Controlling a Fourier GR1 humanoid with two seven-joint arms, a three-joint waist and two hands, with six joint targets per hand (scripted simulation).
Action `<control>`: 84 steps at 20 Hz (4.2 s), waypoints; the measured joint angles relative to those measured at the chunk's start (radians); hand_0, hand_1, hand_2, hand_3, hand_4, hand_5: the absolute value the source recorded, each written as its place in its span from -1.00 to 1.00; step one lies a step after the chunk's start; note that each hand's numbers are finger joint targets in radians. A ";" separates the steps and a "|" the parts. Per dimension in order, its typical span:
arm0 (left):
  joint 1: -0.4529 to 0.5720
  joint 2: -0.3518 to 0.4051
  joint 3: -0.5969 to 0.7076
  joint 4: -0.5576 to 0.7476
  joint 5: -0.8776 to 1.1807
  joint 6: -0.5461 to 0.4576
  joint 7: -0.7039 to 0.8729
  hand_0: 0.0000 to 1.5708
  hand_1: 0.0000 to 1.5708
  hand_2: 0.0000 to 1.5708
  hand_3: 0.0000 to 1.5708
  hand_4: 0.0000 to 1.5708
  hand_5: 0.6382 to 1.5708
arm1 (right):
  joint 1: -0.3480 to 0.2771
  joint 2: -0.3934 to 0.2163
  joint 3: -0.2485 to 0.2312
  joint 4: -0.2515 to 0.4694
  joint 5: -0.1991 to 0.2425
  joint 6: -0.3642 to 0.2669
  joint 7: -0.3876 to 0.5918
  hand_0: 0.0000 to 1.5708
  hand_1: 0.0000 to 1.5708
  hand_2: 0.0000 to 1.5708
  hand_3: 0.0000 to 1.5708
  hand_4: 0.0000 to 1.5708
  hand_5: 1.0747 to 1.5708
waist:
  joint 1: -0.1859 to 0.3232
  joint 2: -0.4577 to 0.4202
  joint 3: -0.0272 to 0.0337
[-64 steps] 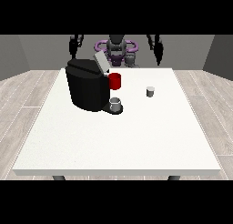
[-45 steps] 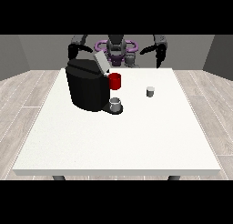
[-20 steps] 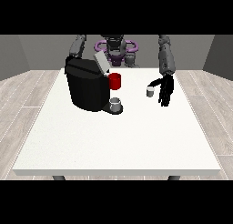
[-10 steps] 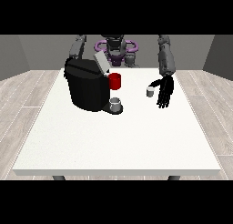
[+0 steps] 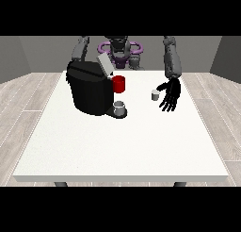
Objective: Insert the coffee pod into the coffee machine and close the lid
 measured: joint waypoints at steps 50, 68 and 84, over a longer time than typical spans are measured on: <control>-0.073 -0.275 -0.044 -0.089 -0.070 -0.117 0.046 0.86 0.86 0.87 0.81 -0.20 1.00 | 0.104 -0.068 -0.084 0.291 -0.048 0.052 -0.074 -1.00 -1.00 -1.00 -1.00 -0.74 1.00 | 0.101 -0.345 -0.0111; -0.302 -0.269 0.062 -0.146 -0.011 -0.140 0.199 0.85 0.85 0.87 0.73 -0.17 1.00 | 0.005 -0.114 -0.099 0.346 -0.091 0.162 -0.167 -1.00 -1.00 -1.00 -1.00 -1.00 1.00 | 0.025 -0.194 -0.0112; -0.477 -0.175 0.165 -0.077 0.038 -0.121 0.239 0.86 0.86 0.88 0.71 -0.21 1.00 | -0.118 -0.135 -0.088 0.397 -0.085 0.216 -0.203 -1.00 -1.00 -1.00 -1.00 -0.76 1.00 | -0.040 -0.048 -0.0113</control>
